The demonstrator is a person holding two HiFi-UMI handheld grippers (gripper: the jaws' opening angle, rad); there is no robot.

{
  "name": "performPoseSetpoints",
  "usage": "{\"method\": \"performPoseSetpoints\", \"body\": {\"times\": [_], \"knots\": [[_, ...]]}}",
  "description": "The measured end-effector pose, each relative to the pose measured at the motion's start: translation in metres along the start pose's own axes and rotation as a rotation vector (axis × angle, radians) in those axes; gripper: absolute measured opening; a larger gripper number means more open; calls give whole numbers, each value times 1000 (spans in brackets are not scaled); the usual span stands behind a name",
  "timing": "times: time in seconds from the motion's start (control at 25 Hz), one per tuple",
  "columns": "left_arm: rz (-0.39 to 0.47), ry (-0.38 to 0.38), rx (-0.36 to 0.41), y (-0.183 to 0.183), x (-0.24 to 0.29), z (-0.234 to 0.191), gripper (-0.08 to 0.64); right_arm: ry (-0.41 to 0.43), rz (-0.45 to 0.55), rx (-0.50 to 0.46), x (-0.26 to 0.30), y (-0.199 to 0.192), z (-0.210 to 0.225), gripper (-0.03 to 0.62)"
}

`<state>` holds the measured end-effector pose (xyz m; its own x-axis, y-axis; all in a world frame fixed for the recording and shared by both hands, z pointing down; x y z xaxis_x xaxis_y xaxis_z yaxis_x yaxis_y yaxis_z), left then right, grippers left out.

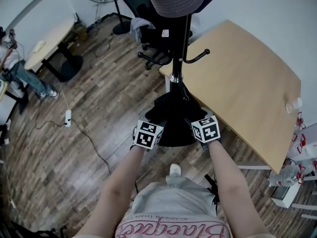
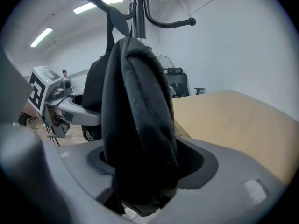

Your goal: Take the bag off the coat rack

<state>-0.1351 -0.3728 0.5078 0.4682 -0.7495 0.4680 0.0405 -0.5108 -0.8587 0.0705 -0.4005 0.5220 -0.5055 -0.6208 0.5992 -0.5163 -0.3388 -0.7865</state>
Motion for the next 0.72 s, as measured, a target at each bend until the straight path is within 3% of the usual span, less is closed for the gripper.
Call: {"method": "performPoseSetpoints", "body": {"times": [0.08, 0.24, 0.52, 0.72], "knots": [[-22, 9, -16, -3, 6, -1, 280, -10, -21, -14, 5, -1, -1, 310], [-66, 26, -16, -7, 17, -4, 223, -33, -13, 21, 6, -4, 8, 210], [-67, 5, -93, -6, 20, -9, 136, 0, -1, 61, 6, -4, 9, 112], [-73, 21, -120, -5, 17, -7, 112, -7, -18, 123, 2, -2, 3, 87]]}}
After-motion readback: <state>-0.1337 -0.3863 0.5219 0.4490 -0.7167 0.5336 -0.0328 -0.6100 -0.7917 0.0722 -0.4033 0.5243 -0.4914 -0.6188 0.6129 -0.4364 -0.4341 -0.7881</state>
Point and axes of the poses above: the fingertips, and each gripper's own axes: x forward along the fingers, z to its right, y out of its top, the point moved 9 cm from there along -x, backward along the fingers, and after that the axes turned 13 degrees about -x, right-handed, at the moved point
